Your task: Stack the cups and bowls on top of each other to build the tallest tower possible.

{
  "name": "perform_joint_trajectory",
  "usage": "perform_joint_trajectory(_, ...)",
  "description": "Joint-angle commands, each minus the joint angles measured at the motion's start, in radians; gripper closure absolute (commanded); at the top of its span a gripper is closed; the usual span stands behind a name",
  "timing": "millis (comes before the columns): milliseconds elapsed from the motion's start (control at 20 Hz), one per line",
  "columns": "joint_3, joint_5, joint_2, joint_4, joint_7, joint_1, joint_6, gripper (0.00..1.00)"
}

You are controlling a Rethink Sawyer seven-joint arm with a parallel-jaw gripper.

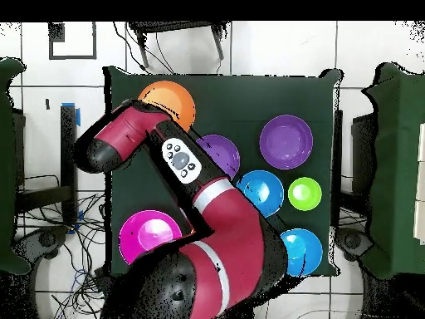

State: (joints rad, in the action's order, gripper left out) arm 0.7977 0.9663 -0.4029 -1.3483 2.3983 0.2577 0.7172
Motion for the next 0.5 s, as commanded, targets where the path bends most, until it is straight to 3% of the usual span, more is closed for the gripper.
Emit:
perform_joint_trajectory(50, -0.179, 0.045, 0.102, 0.1, 0.173, -0.061, -0.104, 0.0)
perform_joint_trajectory(500, -0.314, 0.075, 0.104, 0.174, 0.238, -0.17, -0.147, 0.0)
